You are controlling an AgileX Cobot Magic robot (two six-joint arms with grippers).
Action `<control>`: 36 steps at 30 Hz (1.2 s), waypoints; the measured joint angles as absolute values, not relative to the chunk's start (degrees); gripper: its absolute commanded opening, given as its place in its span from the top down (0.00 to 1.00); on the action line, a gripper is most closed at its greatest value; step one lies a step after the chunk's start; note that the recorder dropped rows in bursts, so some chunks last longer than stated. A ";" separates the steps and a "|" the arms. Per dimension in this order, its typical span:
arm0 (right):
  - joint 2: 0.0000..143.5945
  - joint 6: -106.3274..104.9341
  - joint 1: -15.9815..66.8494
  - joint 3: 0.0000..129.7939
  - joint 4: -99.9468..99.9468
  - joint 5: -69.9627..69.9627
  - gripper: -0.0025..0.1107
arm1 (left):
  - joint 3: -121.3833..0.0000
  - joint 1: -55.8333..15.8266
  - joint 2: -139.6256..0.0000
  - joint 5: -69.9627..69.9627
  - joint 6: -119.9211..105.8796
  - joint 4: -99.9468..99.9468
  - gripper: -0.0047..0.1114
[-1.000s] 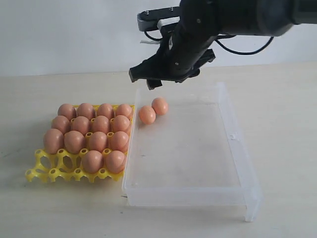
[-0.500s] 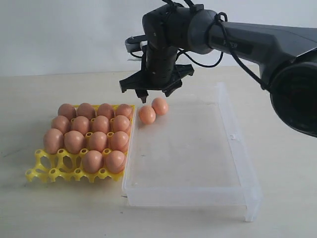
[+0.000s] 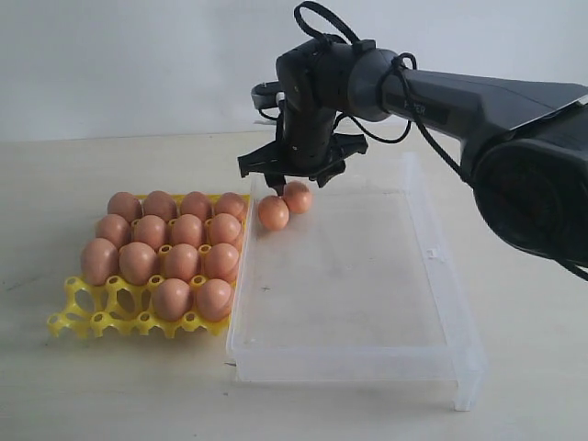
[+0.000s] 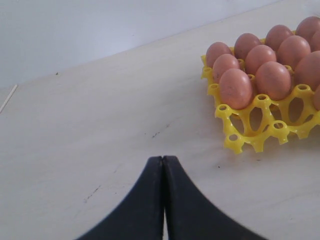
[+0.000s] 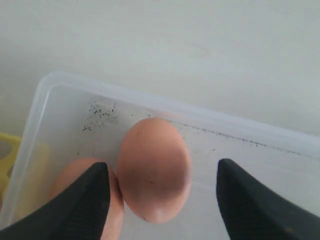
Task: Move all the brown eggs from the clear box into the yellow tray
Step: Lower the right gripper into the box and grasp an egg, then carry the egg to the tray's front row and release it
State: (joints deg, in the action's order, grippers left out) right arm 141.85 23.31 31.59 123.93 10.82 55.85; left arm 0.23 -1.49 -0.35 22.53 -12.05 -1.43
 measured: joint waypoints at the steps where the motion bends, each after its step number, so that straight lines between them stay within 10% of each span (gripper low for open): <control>1: 142.08 23.31 31.59 123.93 10.82 55.69 0.45 | 0.23 -1.49 -0.35 22.53 -12.05 -1.43 0.96; 6: 143.57 23.54 31.34 123.95 10.82 54.79 0.51 | 0.23 -1.49 -0.35 22.53 -12.05 -1.43 0.96; 13: 144.64 23.54 31.34 123.95 10.46 54.32 0.98 | 0.23 -1.49 -0.35 22.53 -12.05 -1.43 0.96; 28: 133.61 9.30 33.03 120.29 7.99 57.26 0.98 | 0.23 -1.49 -0.35 22.53 -12.05 -1.43 0.96; 36: 122.34 0.00 41.36 100.49 1.07 34.78 0.98 | 0.23 -1.49 -0.35 22.53 -12.05 -1.43 0.96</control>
